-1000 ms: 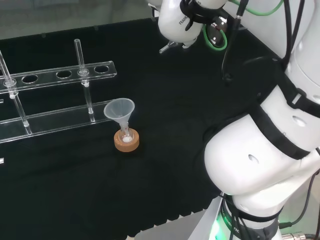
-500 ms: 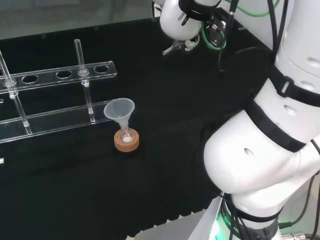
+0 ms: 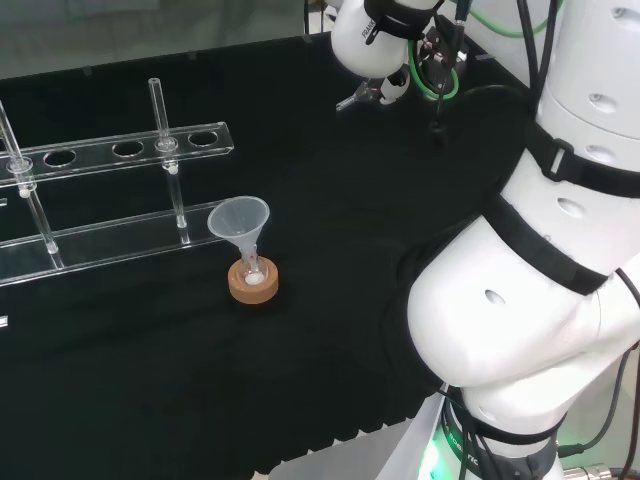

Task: Put the weighing funnel back on the table.

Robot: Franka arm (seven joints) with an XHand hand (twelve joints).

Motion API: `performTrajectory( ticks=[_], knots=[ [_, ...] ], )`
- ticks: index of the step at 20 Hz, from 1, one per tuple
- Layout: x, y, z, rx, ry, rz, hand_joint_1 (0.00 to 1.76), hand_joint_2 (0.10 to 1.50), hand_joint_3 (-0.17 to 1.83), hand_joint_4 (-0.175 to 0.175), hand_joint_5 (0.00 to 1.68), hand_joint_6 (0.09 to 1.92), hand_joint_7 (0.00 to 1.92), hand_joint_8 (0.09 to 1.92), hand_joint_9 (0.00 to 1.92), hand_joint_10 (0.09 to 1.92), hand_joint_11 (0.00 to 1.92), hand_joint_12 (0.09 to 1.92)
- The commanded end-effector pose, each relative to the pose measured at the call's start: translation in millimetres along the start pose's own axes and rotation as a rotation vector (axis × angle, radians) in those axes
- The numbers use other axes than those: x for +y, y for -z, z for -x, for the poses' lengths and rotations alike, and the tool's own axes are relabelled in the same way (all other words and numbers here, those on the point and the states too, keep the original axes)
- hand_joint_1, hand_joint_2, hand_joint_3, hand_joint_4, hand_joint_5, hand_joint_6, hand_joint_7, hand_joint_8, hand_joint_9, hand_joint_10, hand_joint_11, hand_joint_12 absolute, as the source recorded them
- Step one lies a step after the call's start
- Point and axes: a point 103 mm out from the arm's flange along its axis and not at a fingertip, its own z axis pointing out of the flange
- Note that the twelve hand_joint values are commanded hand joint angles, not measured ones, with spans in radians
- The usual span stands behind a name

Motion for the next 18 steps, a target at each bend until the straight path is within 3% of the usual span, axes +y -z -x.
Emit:
performTrajectory(
  ticks=[1,10,18],
  knots=[
    [6.5,-35.8,2.3,0.087,-0.023,-0.011,1.12,0.76,0.37,0.175,1.43,0.26,1.68,0.09,1.12,0.12,0.0,1.4],
    [13.6,-75.3,-14.1,0.156,-0.066,-0.045,1.12,0.77,0.36,0.175,1.42,0.27,1.68,0.09,1.12,0.11,0.0,1.4],
    [16.7,-98.9,-42.9,0.191,-0.063,-0.062,1.11,0.78,0.36,0.175,1.39,0.34,1.67,0.09,1.12,0.11,0.0,1.42]
  ],
)
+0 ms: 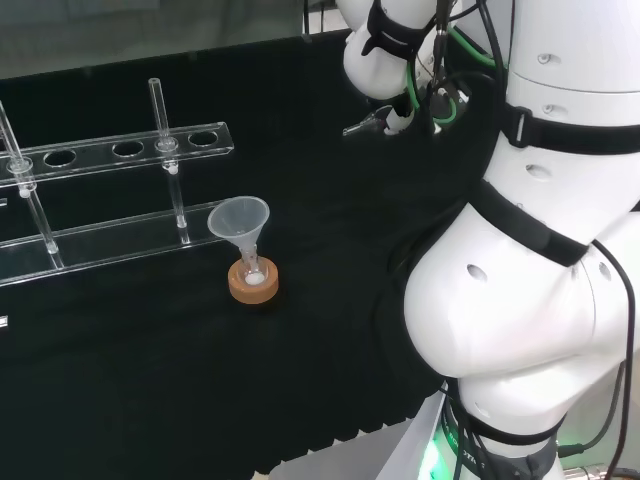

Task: Put the weighing funnel back on the table.

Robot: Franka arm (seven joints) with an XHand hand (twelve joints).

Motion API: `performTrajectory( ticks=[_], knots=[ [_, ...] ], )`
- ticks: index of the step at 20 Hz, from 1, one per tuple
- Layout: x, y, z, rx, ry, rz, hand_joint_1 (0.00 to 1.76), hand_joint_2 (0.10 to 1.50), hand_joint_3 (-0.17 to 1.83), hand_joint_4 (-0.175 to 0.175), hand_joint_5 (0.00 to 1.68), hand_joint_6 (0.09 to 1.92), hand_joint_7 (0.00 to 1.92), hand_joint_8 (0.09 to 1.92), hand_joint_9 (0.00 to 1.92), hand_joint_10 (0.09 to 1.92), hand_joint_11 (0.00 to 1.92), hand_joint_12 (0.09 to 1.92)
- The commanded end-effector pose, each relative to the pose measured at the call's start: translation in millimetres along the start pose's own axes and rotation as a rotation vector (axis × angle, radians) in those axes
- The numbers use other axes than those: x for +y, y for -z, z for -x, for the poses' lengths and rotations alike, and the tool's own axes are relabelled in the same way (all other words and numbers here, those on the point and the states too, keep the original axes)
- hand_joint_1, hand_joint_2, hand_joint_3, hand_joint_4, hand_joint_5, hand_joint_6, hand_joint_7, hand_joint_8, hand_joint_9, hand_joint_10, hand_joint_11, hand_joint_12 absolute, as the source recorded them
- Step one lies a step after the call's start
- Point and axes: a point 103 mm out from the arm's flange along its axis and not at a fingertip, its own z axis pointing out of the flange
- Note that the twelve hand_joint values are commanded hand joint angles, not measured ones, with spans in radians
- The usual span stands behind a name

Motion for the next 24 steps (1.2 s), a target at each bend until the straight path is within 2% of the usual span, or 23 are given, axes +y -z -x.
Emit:
performTrajectory(
  ticks=[1,7,16,18,21,24],
  knots=[
    [4.8,-16.1,-15.5,0.028,-0.007,-0.005,1.11,0.78,0.36,0.175,1.39,0.34,1.67,0.09,1.12,0.11,0.0,1.42],
    [11.6,-31.8,-29.9,0.043,-0.012,-0.027,1.11,0.78,0.36,0.175,1.38,0.35,1.67,0.09,1.12,0.11,0.0,1.42],
    [13.1,-67.8,-47.4,0.056,-0.004,-0.094,1.11,0.78,0.35,0.175,1.38,0.36,1.67,0.09,1.13,0.11,0.0,1.42],
    [11.0,-69.7,-52.1,0.062,0.012,-0.098,1.11,0.78,0.35,0.175,1.37,0.36,1.67,0.09,1.13,0.11,0.0,1.42],
    [-0.8,-62.1,-57.2,0.083,0.045,-0.066,1.11,0.78,0.35,0.175,1.37,0.37,1.67,0.09,1.13,0.11,0.0,1.42],
    [-12.3,-61.9,-63.8,0.091,0.061,-0.069,1.11,0.79,0.35,0.175,1.37,0.37,1.66,0.09,1.12,0.11,0.0,1.42]
  ],
)
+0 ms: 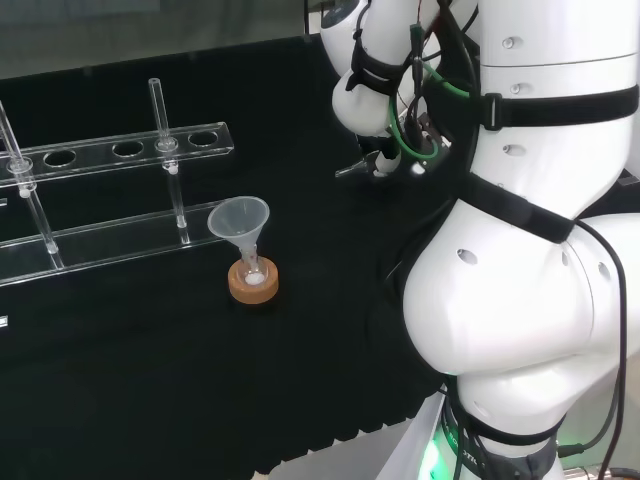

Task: Put the weighing funnel back on the table.

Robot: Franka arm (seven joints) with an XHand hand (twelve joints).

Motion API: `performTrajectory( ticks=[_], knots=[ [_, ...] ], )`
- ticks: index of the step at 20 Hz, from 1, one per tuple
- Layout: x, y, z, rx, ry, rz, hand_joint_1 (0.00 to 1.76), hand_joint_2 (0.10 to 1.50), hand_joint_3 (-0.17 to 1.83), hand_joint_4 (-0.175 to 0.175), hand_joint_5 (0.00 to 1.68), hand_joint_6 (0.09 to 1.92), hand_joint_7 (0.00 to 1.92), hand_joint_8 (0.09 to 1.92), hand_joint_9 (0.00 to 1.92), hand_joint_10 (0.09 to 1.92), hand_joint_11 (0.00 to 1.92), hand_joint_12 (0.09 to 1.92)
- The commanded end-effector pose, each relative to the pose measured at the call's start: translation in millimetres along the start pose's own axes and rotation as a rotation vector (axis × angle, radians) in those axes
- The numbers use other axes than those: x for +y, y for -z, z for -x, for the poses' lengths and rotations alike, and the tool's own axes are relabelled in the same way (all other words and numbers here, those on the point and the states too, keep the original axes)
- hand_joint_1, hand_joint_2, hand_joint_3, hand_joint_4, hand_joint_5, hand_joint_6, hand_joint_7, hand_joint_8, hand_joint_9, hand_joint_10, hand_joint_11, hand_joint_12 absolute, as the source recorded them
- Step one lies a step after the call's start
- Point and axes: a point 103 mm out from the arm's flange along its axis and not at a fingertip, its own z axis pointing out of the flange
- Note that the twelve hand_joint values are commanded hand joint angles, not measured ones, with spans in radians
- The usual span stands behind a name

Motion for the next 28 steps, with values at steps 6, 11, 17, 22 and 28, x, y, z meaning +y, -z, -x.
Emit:
performTrajectory(
  ticks=[6,11,17,22,28],
  knots=[
    [-29.0,-4.3,-23.4,0.016,0.072,-0.04,1.1,0.82,0.3,0.175,1.33,0.44,1.63,0.09,1.12,0.1,0.0,1.42],
    [-26.7,-7.2,-25.7,-0.009,0.111,-0.135,0.76,0.65,0.39,0.125,0.8,0.35,1.18,0.09,0.99,0.09,0.0,1.35],
    [-31.7,-0.1,-20.8,-0.022,0.122,-0.178,0.44,0.63,0.23,0.104,0.58,0.21,0.93,0.09,0.86,0.09,0.0,1.26],
    [-39.9,12.8,-10.0,0.017,0.08,-0.215,0.39,0.63,0.17,0.08,0.46,0.1,0.83,0.09,0.78,0.09,0.0,1.23],
    [-49.8,37.8,-0.5,0.118,0.0,-0.217,0.34,0.62,0.11,0.057,0.22,0.09,0.59,0.09,0.62,0.09,0.0,1.39]
  ],
)
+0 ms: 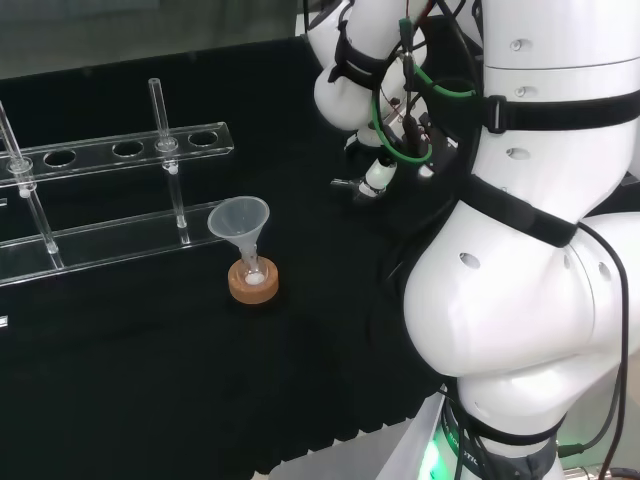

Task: Put the weighing funnel back on the table.

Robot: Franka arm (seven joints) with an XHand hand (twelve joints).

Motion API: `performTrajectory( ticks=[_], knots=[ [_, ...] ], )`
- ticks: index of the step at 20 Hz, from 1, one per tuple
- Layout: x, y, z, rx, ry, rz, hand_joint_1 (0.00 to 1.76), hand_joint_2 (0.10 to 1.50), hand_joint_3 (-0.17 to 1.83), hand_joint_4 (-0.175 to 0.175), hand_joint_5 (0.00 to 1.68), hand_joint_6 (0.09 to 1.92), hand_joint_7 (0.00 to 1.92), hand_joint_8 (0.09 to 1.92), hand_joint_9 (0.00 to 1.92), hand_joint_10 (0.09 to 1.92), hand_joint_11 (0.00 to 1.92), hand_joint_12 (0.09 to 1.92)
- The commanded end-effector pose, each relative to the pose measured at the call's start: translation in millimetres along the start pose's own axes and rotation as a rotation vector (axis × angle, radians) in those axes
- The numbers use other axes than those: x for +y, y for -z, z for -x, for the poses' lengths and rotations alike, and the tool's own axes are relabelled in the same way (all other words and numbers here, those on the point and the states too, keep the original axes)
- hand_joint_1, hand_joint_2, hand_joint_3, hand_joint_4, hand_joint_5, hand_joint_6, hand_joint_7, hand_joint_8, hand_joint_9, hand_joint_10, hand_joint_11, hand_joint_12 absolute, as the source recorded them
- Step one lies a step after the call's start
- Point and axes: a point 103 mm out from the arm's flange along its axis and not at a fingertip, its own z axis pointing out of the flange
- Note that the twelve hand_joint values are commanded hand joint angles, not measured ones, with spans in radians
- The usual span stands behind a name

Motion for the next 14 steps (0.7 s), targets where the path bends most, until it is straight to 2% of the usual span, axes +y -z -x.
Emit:
performTrajectory(
  ticks=[1,5,9,14],
  knots=[
    [-18.0,28.0,10.5,0.122,-0.075,0.004,0.34,0.62,0.1,0.055,0.19,0.09,0.57,0.09,0.6,0.09,0.0,1.43],
    [-27.1,48.9,11.0,0.184,-0.108,0.041,0.36,0.64,0.08,0.051,0.16,0.09,0.54,0.09,0.57,0.09,0.0,1.55],
    [-39.5,75.5,7.2,0.213,-0.115,0.099,0.37,0.65,0.07,0.049,0.15,0.09,0.52,0.09,0.56,0.09,0.05,1.62],
    [-55.3,106.9,-7.7,0.176,-0.083,0.139,0.39,0.66,0.05,0.045,0.11,0.09,0.46,0.09,0.55,0.09,0.24,1.6]
  ],
)
